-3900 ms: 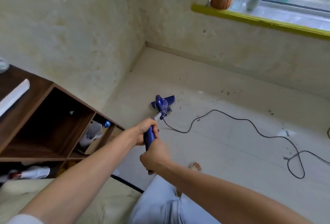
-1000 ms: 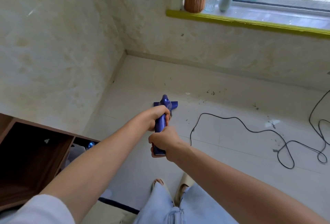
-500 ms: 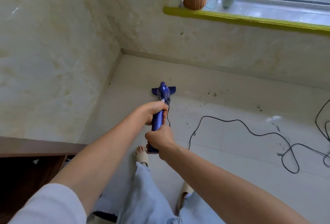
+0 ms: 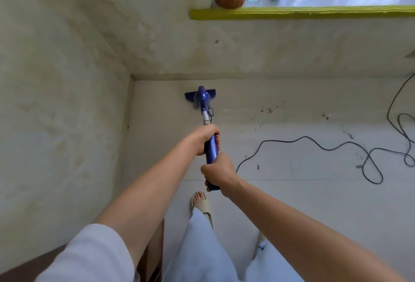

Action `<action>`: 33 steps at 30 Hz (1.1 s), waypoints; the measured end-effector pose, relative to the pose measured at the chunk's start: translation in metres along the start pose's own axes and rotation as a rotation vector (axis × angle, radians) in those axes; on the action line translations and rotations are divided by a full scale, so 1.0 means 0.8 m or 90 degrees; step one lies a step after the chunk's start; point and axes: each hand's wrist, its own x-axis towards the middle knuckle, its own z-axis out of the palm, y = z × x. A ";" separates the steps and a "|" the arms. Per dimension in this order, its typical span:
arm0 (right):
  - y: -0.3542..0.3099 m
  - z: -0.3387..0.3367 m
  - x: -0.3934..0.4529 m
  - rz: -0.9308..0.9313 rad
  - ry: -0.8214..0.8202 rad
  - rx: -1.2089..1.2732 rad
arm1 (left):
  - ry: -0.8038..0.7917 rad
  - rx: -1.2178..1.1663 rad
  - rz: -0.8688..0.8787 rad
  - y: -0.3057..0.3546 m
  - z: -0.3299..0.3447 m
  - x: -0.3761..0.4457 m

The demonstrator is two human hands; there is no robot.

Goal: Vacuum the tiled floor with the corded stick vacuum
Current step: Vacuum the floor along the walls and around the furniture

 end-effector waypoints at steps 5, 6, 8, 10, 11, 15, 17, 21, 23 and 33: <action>-0.015 0.011 0.014 0.004 0.007 -0.013 | -0.015 -0.009 0.006 0.012 -0.016 0.011; -0.016 0.011 0.013 0.006 0.008 -0.014 | -0.015 -0.014 0.009 0.012 -0.016 0.011; -0.013 0.010 0.010 0.004 0.010 -0.019 | -0.015 -0.026 0.014 0.007 -0.014 0.008; -0.008 0.006 0.003 0.000 0.003 -0.023 | -0.015 -0.034 0.022 0.001 -0.010 0.003; -0.004 0.003 -0.001 -0.001 0.002 -0.026 | -0.014 -0.034 0.029 -0.003 -0.006 -0.001; 0.019 -0.010 -0.021 0.000 -0.001 -0.040 | 0.004 -0.016 0.053 -0.028 0.013 -0.018; 0.037 -0.019 -0.037 0.001 -0.007 -0.044 | 0.014 -0.018 0.064 -0.047 0.028 -0.030; 0.084 -0.043 -0.083 0.001 -0.021 -0.055 | 0.023 0.001 0.079 -0.099 0.065 -0.065; 0.104 -0.053 -0.103 0.005 -0.026 -0.052 | 0.024 0.011 0.082 -0.123 0.078 -0.080; 0.166 -0.065 -0.181 -0.020 -0.076 0.020 | 0.003 -0.025 0.059 -0.195 0.102 -0.146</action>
